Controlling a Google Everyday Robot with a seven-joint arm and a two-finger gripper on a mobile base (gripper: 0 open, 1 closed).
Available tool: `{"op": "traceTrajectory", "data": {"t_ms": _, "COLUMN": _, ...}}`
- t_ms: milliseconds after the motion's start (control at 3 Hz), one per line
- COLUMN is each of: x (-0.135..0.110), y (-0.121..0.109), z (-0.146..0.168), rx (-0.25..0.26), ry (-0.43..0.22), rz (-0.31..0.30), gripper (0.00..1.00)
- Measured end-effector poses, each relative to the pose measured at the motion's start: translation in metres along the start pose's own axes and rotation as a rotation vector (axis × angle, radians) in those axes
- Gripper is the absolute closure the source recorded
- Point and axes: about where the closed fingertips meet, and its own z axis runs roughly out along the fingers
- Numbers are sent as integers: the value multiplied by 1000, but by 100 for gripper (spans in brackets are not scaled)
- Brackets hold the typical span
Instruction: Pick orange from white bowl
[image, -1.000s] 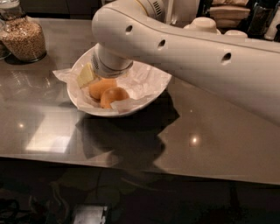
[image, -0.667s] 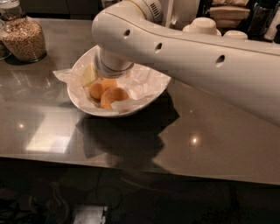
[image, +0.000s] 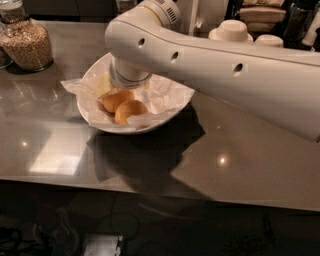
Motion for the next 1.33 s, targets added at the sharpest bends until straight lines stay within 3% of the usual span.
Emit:
{"op": "traceTrajectory", "data": {"t_ms": 333, "x": -14, "y": -12, "z": -7, "rx": 34, "ry": -37, "rz": -4, "gripper": 24}}
{"op": "traceTrajectory", "data": {"t_ms": 667, "x": -5, "y": -5, "z": -9, "rx": 19, "ry": -28, "rz": -2, "gripper": 27}}
{"op": "traceTrajectory", "data": {"t_ms": 1333, "x": 26, "y": 34, "z": -2, "rx": -70, "ry": 55, "rz": -31, "gripper": 26}}
